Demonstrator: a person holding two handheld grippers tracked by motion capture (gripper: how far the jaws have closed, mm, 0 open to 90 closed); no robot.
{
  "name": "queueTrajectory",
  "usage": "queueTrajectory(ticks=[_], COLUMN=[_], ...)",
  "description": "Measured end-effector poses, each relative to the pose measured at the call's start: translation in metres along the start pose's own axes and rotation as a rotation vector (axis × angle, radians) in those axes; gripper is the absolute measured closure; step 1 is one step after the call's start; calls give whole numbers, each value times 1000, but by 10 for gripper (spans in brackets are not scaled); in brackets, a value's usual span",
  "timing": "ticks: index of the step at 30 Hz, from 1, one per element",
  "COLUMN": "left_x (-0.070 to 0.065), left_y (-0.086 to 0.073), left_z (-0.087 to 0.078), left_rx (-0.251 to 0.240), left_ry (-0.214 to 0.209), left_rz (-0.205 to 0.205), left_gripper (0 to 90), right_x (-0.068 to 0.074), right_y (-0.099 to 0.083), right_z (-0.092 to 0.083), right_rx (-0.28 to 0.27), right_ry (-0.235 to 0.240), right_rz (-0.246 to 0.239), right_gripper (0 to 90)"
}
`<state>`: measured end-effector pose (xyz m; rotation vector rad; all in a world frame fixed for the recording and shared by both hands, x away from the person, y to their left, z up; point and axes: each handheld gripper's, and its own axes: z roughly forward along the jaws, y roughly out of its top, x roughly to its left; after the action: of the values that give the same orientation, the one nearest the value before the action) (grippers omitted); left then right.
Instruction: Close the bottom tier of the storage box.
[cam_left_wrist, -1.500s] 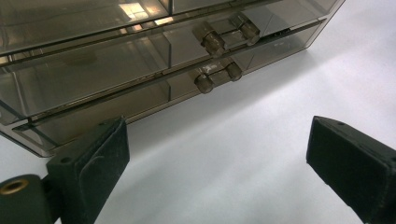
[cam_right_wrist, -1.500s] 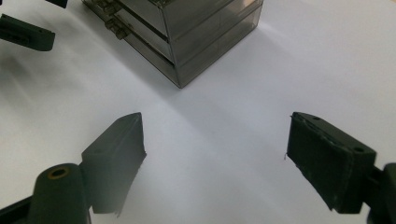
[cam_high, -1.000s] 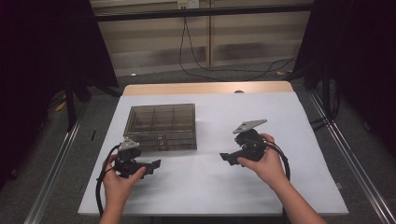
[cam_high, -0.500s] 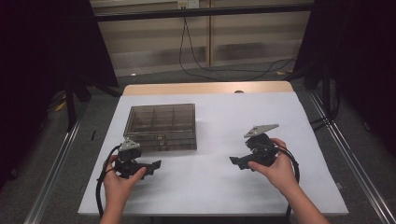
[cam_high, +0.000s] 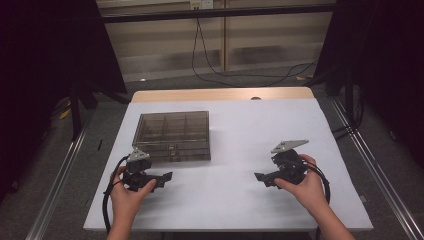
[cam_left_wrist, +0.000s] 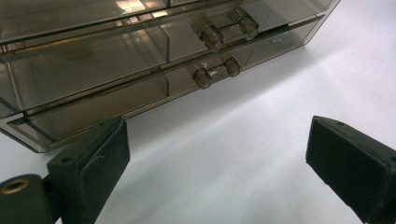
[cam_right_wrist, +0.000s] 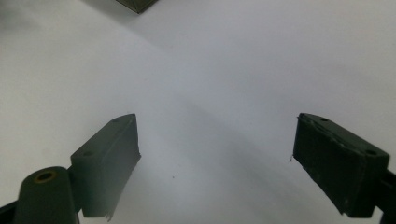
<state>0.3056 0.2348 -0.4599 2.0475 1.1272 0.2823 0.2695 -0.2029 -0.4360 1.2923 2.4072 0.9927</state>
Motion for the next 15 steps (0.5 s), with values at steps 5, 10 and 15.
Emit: queueTrajectory(ticks=[5, 10, 15], left_x=[0, 0, 0], left_y=[0, 0, 0], left_z=[0, 0, -1], left_rx=[-4, 4, 1], left_ry=[1, 1, 1], left_rz=[-3, 2, 2], left_gripper=[64, 64, 64], right_x=[-4, -8, -12], right_y=[-8, -15, -23], right_z=[-3, -6, -8], right_rx=[-10, -21, -27], right_ry=[-2, -9, -18], right_rz=[6, 12, 11], right_gripper=[135, 130, 127])
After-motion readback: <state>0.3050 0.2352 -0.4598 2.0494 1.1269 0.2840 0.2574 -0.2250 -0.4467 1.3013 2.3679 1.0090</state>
